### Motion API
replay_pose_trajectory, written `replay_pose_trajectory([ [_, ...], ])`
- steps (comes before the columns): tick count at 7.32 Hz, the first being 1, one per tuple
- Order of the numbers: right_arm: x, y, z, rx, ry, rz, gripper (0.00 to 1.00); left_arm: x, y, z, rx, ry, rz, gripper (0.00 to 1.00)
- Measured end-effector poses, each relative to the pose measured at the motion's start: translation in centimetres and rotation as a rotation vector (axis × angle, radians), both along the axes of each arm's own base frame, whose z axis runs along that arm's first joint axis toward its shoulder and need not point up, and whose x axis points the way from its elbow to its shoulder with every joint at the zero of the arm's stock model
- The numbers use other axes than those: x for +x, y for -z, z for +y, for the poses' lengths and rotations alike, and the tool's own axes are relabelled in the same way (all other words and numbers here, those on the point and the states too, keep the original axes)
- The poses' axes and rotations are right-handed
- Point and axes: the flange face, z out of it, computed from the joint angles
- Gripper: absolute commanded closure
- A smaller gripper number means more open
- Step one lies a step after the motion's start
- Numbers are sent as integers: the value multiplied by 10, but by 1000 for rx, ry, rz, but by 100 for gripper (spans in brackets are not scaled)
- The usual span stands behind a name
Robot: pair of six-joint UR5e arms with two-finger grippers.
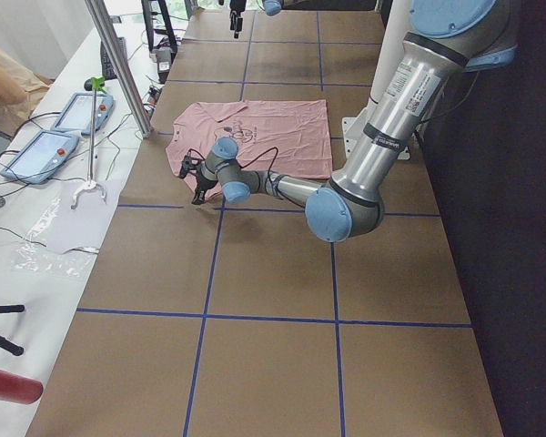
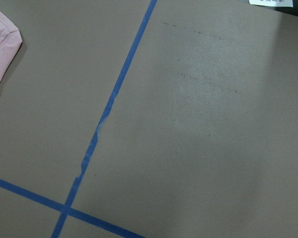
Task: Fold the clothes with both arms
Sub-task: 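Fold the sleeve nearest the left gripper inward while the right arm waits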
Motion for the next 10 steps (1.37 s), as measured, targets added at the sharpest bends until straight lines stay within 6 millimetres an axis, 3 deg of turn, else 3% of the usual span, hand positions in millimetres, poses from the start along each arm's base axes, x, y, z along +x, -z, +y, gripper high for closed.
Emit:
replay_pose_trajectory([
  [4, 1, -2, 2, -5, -2, 0, 0, 11, -2, 11, 4, -18, 10, 51],
  [5, 1, -2, 2, -6, -2, 0, 0, 15, -2, 14, 3, -23, 10, 68],
  [6, 1, -2, 2, -6, -2, 0, 0, 16, -3, 15, 3, -25, 10, 100],
  [8, 1, -2, 2, -7, -4, -1, 0, 16, -2, 16, 9, -30, 8, 100],
  [10, 0, -1, 1, -8, -6, -2, 0, 13, 11, 18, 28, -31, 20, 100],
])
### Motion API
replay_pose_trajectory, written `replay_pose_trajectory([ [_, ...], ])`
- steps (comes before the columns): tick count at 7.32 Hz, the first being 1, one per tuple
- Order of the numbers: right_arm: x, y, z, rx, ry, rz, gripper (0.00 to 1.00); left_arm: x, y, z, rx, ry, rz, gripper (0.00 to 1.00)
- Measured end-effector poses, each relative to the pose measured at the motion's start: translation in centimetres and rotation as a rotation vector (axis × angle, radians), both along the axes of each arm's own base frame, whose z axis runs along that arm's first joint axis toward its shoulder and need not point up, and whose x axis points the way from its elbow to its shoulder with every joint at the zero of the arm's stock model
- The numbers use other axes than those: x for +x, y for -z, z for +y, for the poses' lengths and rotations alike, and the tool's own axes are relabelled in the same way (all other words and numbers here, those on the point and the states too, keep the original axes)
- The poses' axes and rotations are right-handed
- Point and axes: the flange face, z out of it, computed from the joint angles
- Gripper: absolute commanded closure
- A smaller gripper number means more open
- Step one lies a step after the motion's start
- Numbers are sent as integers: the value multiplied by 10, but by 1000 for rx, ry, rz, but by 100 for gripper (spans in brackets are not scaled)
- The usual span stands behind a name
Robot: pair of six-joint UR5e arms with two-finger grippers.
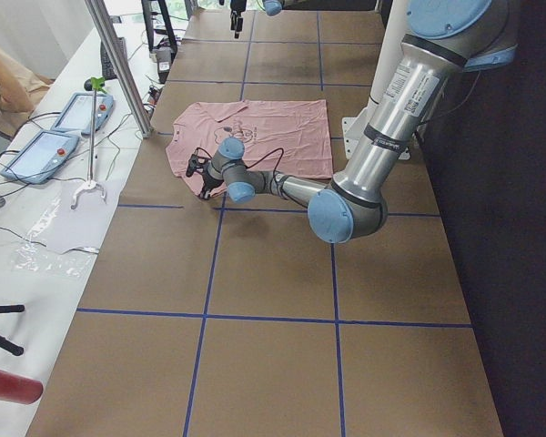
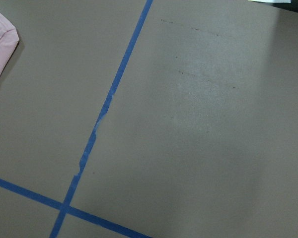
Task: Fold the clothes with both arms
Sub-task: 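Fold the sleeve nearest the left gripper inward while the right arm waits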
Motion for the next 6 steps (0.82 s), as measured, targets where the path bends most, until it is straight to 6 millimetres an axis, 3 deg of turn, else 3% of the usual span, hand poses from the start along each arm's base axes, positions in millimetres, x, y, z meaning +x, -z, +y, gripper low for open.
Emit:
replay_pose_trajectory([
  [2, 0, 1, -1, 0, -2, 0, 0, -2, 37, 4, -5, 0, 3, 100],
  [3, 0, 2, -1, 0, -3, -1, 0, -1, 65, 6, -36, 8, -4, 100],
  [4, 0, 2, -1, 1, -3, -1, 0, 8, 96, 9, -91, 22, -3, 100],
  [6, -1, 3, -1, 2, -3, 0, 0, 51, 158, 17, -202, 39, -2, 100],
])
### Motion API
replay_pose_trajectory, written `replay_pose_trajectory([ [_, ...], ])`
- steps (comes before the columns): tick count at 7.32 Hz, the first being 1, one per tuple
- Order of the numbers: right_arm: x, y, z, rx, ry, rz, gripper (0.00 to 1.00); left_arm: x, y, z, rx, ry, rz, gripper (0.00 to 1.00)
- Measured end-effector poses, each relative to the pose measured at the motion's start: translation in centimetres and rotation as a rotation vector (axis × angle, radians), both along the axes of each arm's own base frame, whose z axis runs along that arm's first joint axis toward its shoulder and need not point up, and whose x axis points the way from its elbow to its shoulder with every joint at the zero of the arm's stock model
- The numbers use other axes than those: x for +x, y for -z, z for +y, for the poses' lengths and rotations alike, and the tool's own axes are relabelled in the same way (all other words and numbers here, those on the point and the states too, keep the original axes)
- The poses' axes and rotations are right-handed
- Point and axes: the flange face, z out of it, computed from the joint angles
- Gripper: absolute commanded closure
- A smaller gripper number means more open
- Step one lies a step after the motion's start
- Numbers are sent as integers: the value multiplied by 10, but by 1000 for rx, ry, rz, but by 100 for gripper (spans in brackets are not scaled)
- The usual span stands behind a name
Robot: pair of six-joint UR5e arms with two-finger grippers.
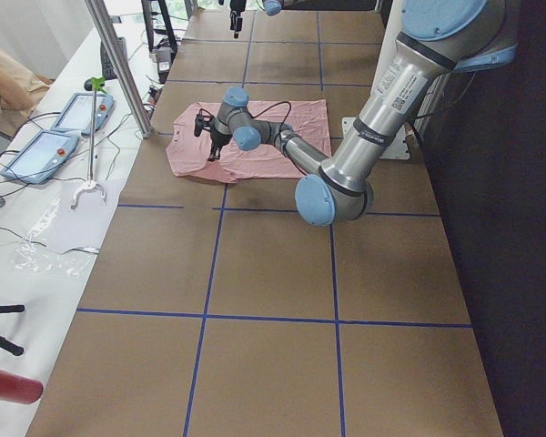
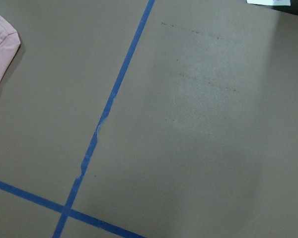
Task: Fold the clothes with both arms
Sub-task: 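Fold the sleeve nearest the left gripper inward while the right arm waits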
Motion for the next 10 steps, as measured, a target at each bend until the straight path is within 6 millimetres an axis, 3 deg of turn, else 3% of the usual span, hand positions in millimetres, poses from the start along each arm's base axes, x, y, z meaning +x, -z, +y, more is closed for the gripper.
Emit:
replay_pose_trajectory([
  [2, -1, 1, -1, 1, 0, 0, 0, 39, 23, -6, -55, 31, -28, 100],
  [3, -1, 1, -1, 1, 0, 0, 0, 50, 25, -11, -64, 41, -43, 68],
  [4, -1, 1, -1, 1, 0, -1, 0, 55, 27, -14, -67, 45, -50, 22],
  [5, -1, 2, -1, 2, 1, -1, 0, 62, 32, -19, -69, 43, -56, 0],
  [7, -3, 7, 0, -11, -13, -12, 0, 68, 44, -23, -45, 16, -65, 0],
  [9, -23, 36, 18, -75, -62, -73, 0, 47, 50, -1, 16, -47, -34, 0],
  [10, -44, 56, 40, -121, -82, -113, 0, 29, 49, 18, 41, -73, -5, 0],
])
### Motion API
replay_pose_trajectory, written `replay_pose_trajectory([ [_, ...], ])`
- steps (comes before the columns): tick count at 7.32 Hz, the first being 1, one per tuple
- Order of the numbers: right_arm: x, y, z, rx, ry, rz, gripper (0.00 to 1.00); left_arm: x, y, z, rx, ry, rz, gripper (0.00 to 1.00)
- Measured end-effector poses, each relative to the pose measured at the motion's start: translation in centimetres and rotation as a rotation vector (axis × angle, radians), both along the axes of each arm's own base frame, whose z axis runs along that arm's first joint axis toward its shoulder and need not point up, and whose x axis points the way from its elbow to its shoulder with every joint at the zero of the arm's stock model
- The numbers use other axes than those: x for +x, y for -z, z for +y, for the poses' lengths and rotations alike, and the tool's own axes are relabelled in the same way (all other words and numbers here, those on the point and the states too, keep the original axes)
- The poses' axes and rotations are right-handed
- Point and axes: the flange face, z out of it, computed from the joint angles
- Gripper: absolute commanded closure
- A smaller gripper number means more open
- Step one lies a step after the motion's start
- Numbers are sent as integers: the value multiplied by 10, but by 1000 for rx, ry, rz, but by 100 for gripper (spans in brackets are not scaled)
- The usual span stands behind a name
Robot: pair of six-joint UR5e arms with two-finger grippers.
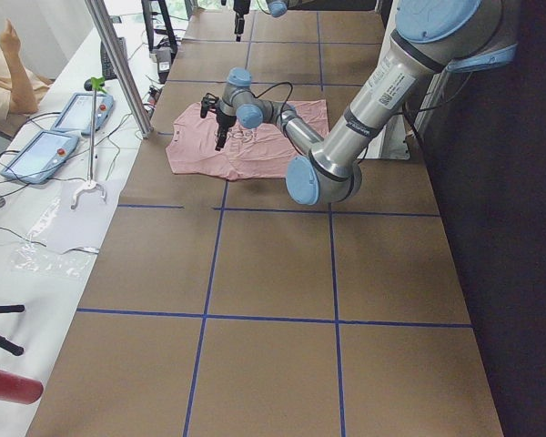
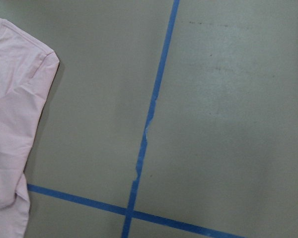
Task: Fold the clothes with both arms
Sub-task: 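Move both grippers down to the shirt hem nearest the robot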
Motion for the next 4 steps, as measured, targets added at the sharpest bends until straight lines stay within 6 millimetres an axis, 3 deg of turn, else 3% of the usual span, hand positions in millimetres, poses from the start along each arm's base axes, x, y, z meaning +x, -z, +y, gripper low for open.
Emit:
replay_pose_trajectory([
  [2, -62, 39, 68, -82, -23, -55, 0, -25, 3, 53, 44, -50, 60, 0],
  [4, -140, 71, 152, -149, -81, -77, 0, -35, 4, 124, 71, -121, 116, 0],
])
